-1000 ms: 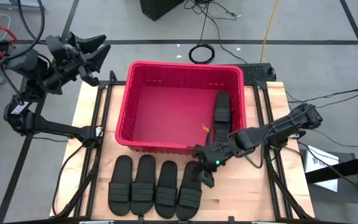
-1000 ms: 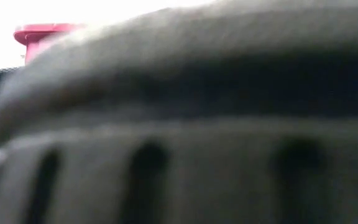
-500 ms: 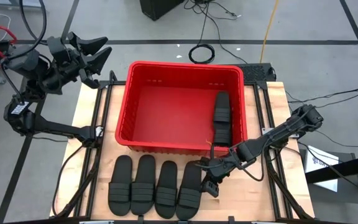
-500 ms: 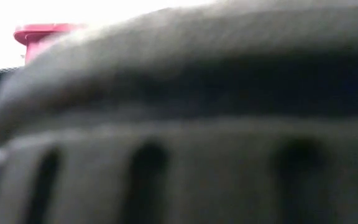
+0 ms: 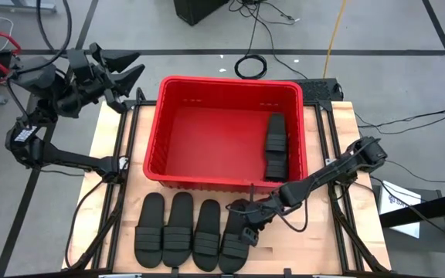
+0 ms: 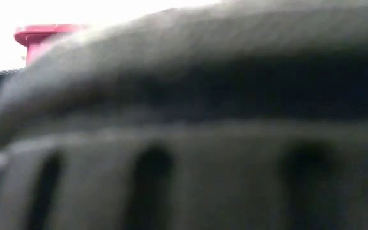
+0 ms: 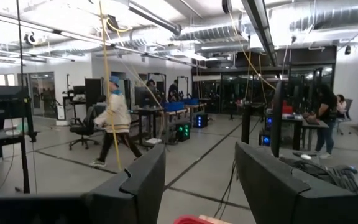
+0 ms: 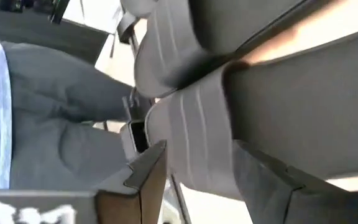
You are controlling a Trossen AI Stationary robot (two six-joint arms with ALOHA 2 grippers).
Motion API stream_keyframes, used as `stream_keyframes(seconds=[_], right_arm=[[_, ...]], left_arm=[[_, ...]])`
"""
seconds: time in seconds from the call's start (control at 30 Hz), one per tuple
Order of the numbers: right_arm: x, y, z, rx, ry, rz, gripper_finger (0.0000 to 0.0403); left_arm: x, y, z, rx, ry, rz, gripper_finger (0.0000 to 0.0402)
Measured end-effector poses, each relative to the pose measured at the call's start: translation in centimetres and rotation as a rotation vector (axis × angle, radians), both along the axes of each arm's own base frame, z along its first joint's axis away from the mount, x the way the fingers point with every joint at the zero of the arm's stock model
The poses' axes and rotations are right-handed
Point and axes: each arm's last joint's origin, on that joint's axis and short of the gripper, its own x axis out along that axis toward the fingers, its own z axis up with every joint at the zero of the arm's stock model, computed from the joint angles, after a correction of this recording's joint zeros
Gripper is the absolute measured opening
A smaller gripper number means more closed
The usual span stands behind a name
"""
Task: Pick and place slides into bin
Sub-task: Put the black slide into the red bin
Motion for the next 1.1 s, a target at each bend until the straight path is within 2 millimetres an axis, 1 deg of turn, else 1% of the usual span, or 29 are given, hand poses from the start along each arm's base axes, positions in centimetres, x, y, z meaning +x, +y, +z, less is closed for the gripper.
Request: stream_keyframes(seconds=[0.17,0.4,0.6,0.7,0.8,1.0,1.03,1.1], right_arm=[[0.3,0.1,-1.3,-0.021,0.031,-0.006,0.0154],[0.9,0.9,-3.4,0.05,0.086,0.084,0.014],[2.0,1.4,-4.4,0.087,0.015,0.089,0.014],[2.3,1.6,-4.7,0.104,-0.016,0.094,0.0132],[2.4,1.6,-4.7,0.118,-0.017,0.099,0.0109],[2.4,1.7,-4.7,0.122,-0.022,0.1,0.0019],[2.4,1.7,-4.7,0.123,-0.026,0.1,0.0011],[2.5,1.7,-4.6,0.125,-0.031,0.094,0.0012]], left_arm=[[0.1,0.0,0.0,0.001,0.001,-0.001,0.02],[0.0,0.0,0.0,0.012,0.006,0.002,0.02],[0.0,0.0,-0.1,0.007,0.012,0.0,0.02],[0.0,0.0,-0.1,0.004,0.019,0.0,0.02],[0.0,0.0,-0.2,0.002,0.025,0.0,0.02],[0.0,0.0,-0.2,0.004,0.027,0.0,0.02],[0.0,0.0,-0.2,0.004,0.027,0.0,0.02],[0.0,0.0,-0.2,0.005,0.027,0.001,0.02]])
